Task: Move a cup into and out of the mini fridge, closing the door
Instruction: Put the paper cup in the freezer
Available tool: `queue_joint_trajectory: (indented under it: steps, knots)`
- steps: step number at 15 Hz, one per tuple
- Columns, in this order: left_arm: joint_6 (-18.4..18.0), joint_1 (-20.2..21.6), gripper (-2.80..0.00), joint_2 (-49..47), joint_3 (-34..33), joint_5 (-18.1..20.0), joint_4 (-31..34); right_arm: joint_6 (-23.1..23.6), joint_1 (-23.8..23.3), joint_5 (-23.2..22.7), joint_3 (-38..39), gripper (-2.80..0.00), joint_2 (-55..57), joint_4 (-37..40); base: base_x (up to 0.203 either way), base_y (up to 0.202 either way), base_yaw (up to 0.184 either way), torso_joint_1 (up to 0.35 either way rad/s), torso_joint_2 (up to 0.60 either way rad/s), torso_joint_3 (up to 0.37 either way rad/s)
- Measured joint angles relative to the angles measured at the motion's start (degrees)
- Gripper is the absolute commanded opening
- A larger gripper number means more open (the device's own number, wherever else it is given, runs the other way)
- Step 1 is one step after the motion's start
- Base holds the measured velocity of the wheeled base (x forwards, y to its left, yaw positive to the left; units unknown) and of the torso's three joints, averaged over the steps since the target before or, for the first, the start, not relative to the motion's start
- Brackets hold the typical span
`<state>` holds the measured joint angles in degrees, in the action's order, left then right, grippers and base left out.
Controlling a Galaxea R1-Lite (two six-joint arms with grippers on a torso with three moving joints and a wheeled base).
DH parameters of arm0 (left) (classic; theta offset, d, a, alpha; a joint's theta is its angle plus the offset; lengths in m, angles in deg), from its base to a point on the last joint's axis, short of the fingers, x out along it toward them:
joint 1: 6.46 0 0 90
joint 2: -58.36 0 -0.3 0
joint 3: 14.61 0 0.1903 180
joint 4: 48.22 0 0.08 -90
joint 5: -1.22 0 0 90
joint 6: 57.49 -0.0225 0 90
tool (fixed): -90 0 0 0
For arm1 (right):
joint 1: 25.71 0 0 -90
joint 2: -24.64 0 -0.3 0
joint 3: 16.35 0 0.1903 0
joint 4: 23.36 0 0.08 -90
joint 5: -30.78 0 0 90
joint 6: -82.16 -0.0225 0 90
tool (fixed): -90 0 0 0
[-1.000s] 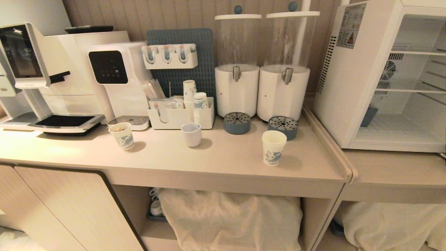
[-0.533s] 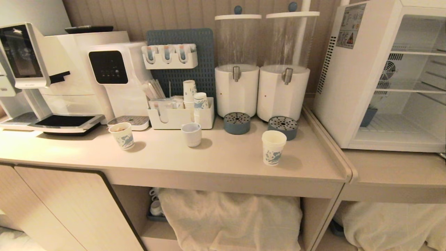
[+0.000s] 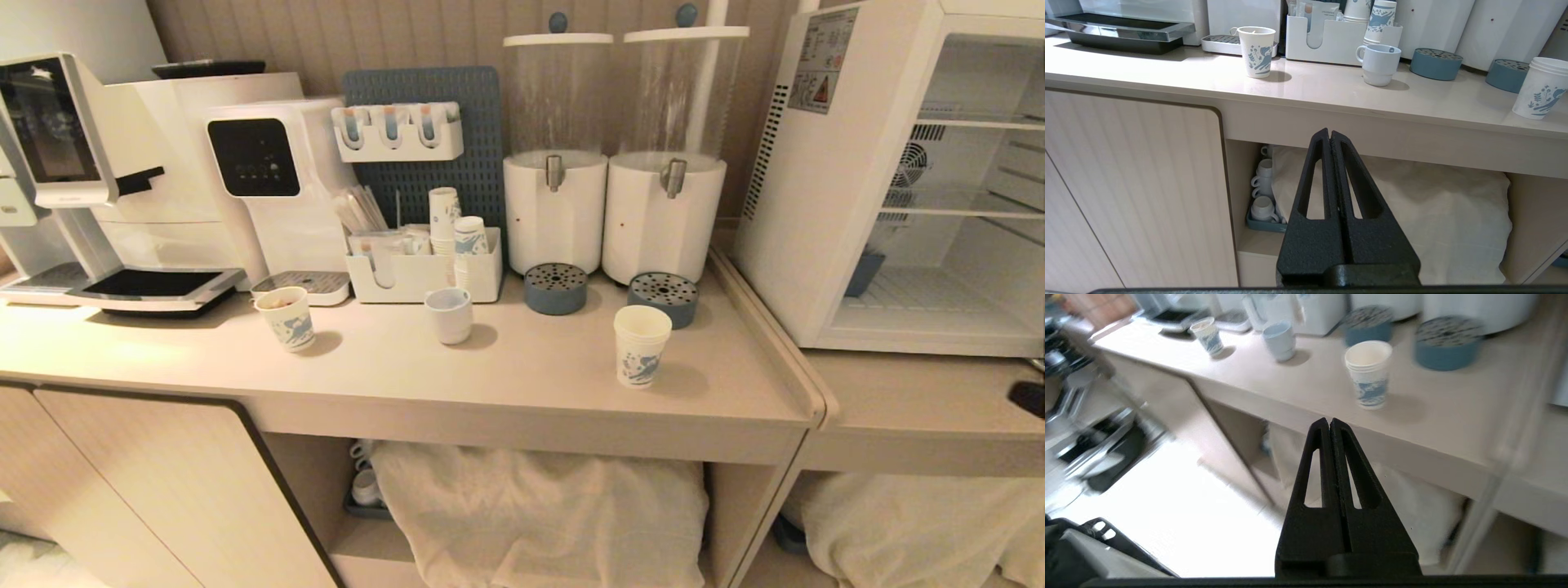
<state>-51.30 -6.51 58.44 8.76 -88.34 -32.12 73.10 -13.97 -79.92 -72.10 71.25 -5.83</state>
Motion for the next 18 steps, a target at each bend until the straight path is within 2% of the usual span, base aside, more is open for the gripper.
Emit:
queue_joint_trajectory:
  steps: [3,4,6,7,11,14,18]
  knots:
    - [-0.23,0.0,-2.8,0.0,0.0,-0.02,0.05,3.26,-7.1,-11.54,0.33,-2.8,15.27,-11.25,0.0,0.0,0.0,0.0,0.0,0.0]
    - [-0.13,-0.02,-2.8,0.0,0.0,0.0,0.02,6.0,-8.66,-13.75,0.73,-2.8,20.26,-15.13,0.0,0.0,0.0,0.0,0.0,0.0]
    - [0.25,0.0,-2.8,0.0,0.0,-0.09,0.02,11.67,-10.42,-14.34,1.45,-2.8,29.82,-21.92,0.0,0.0,0.0,0.0,0.0,0.0]
    - [0.31,0.0,-2.8,0.0,0.0,-0.09,0.02,13.7,-10.81,-14.27,1.57,0.0,34.66,-25.25,0.0,0.0,0.0,0.0,0.0,0.0]
    - [0.36,0.0,-2.8,0.0,0.0,-0.09,0.04,16.63,-9.53,-11.73,1.13,0.0,52.25,-42.31,0.0,0.0,0.0,0.0,0.0,0.0]
    - [0.34,-0.05,-2.8,0.0,0.0,0.0,-0.04,16.96,-4.56,-8.91,0.31,0.0,62.2,-54.14,0.0,0.0,0.0,0.0,0.0,0.0]
    - [0.34,-0.01,-2.8,0.0,0.0,0.02,-0.02,16.65,0.55,-7.5,-2.87,0.0,69.01,-56.7,0.0,0.0,0.0,0.0,0.0,0.0]
